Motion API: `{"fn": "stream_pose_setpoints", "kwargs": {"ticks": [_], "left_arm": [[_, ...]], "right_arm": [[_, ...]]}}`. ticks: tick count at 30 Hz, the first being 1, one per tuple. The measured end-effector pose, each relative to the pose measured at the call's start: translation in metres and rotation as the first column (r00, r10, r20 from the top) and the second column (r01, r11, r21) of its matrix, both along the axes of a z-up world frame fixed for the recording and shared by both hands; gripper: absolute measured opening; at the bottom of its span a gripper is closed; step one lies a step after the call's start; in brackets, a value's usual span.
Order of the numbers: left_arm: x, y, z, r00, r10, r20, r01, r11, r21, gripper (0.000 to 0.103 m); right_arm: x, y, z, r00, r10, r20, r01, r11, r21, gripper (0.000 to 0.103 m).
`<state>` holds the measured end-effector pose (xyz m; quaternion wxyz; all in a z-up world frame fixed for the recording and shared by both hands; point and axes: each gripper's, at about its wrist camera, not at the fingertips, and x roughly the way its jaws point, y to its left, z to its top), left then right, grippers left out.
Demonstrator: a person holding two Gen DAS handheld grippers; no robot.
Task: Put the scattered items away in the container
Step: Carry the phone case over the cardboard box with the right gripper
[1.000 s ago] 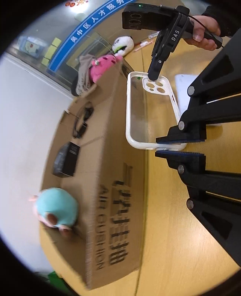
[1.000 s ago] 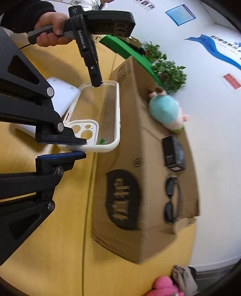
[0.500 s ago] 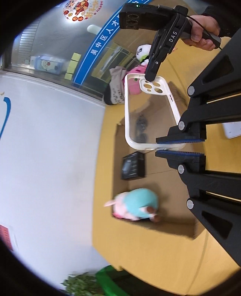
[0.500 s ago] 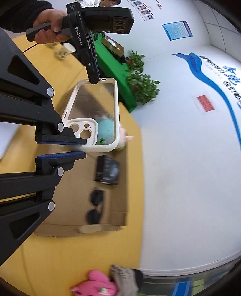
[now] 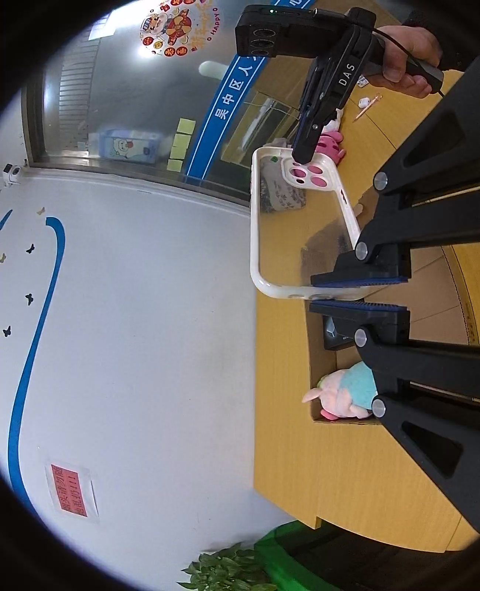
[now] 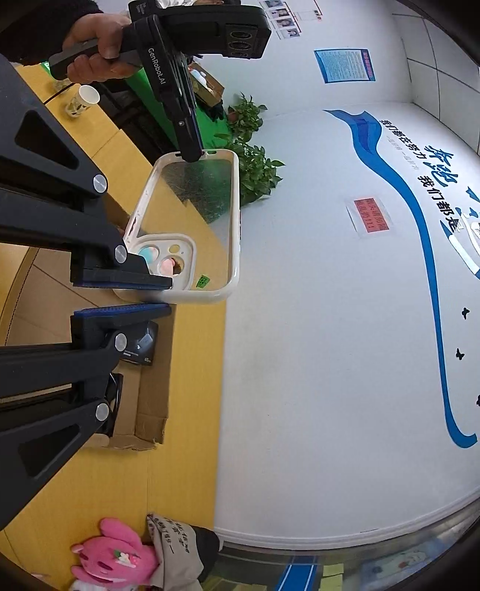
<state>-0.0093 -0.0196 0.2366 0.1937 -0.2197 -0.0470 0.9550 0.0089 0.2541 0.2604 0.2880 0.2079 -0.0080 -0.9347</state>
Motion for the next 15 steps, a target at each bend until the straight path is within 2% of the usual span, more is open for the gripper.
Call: {"fn": "stream_pose_setpoints", "kwargs": {"ticks": [4, 15], "left_arm": [[-0.001, 0.004, -0.003, 1.0, -0.009, -0.008, 0.009, 1.0, -0.018, 0.006], [-0.013, -0.006, -0.021, 1.0, -0.015, 0.019, 0.015, 1.0, -0.003, 0.006]], "right_arm": [[0.003, -0.003, 0.001, 1.0, -0.021, -0.005, 0.021, 1.0, 0.009, 0.008], [-0.01, -0.016, -0.019, 0.998, -0.051, 0.024, 0.05, 0.998, 0.027, 0.008]]}}
